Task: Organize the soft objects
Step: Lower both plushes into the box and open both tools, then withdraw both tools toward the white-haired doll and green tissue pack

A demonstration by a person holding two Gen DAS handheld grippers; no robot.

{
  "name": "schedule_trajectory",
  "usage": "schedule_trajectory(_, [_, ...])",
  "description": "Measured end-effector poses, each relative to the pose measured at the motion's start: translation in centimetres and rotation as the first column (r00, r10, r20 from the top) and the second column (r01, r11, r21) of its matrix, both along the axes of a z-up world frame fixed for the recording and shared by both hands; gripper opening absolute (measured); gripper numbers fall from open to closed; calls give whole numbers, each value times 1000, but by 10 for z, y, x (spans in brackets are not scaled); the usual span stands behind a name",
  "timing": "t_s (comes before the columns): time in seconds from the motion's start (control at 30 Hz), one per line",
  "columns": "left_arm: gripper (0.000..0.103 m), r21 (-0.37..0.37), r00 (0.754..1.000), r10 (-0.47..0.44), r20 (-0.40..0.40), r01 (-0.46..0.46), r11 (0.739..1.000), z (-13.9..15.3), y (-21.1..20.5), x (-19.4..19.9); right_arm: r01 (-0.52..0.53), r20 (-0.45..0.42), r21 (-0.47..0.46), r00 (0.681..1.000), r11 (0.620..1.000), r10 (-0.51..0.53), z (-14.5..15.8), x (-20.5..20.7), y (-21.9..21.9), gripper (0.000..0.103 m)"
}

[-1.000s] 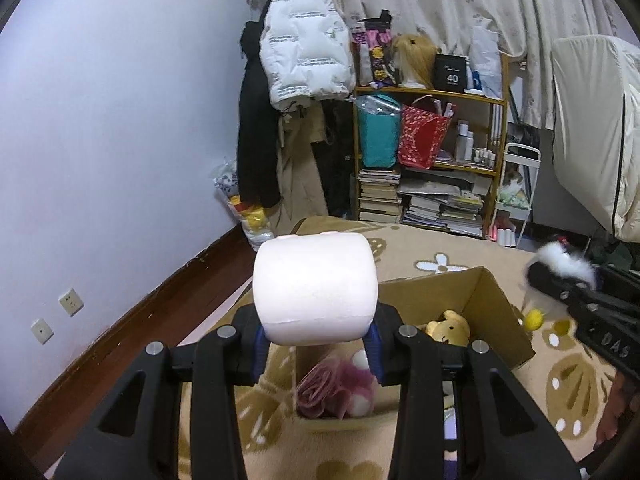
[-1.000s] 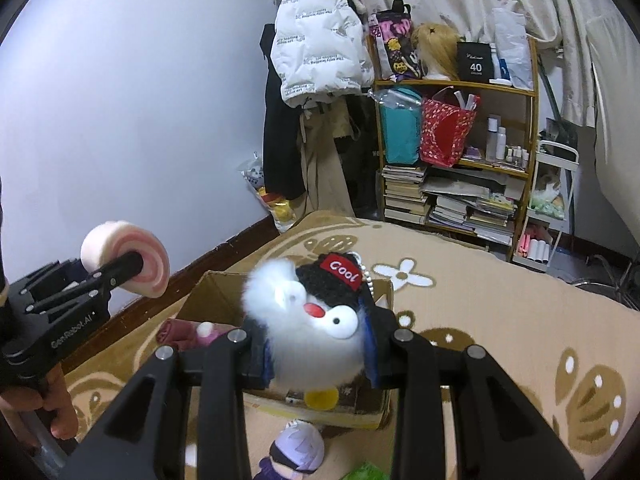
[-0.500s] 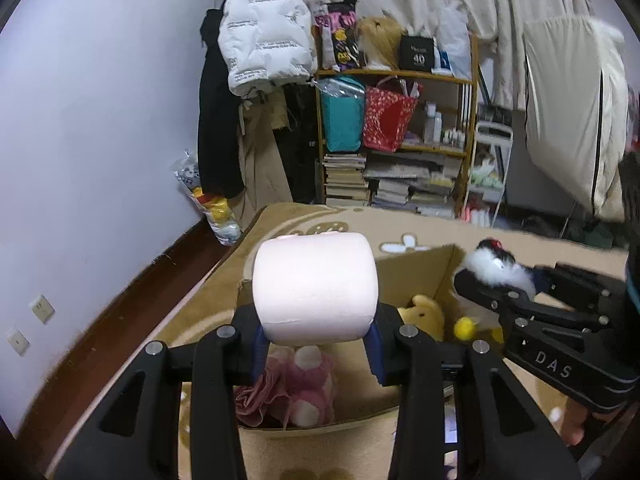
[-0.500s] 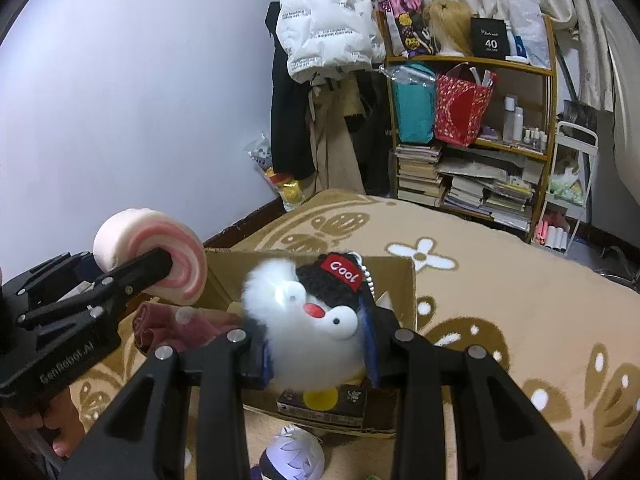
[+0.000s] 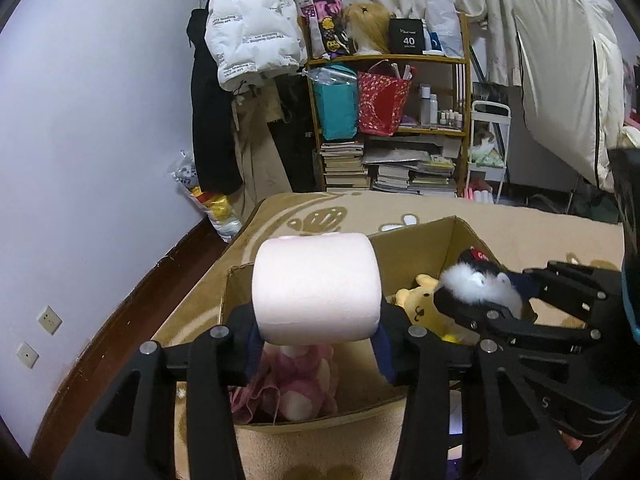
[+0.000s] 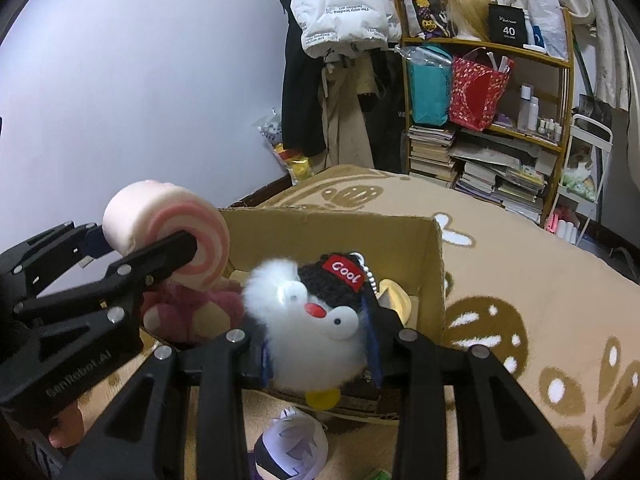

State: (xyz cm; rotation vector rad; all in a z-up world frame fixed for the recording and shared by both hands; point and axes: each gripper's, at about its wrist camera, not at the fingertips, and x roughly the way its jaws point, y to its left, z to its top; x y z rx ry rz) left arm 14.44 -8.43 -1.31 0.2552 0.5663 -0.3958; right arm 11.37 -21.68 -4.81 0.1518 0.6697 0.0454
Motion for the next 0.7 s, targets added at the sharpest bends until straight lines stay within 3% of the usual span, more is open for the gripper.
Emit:
schedule_trajectory(0.27, [73,-13,999,38,15,-38,999,5,8,1,24,9,0,1000,1000,-24,4,-5,-2,55])
schedule_trajectory(0.37, [86,-28,997,68,26,-67,997,11,16,1,50,16,13,999,999,-50,8,-9,-8,68])
schedule_trajectory(0.53, [95,-44,993,108,40,-106,993,20,28,0,82,35,31,996,996,-83,19,-17,-17,87])
schedule_trajectory(0.7, [103,-89,986,159,47,-154,984,33,48,-5,120,46,44,992,992,-122,32,-32,-23,98])
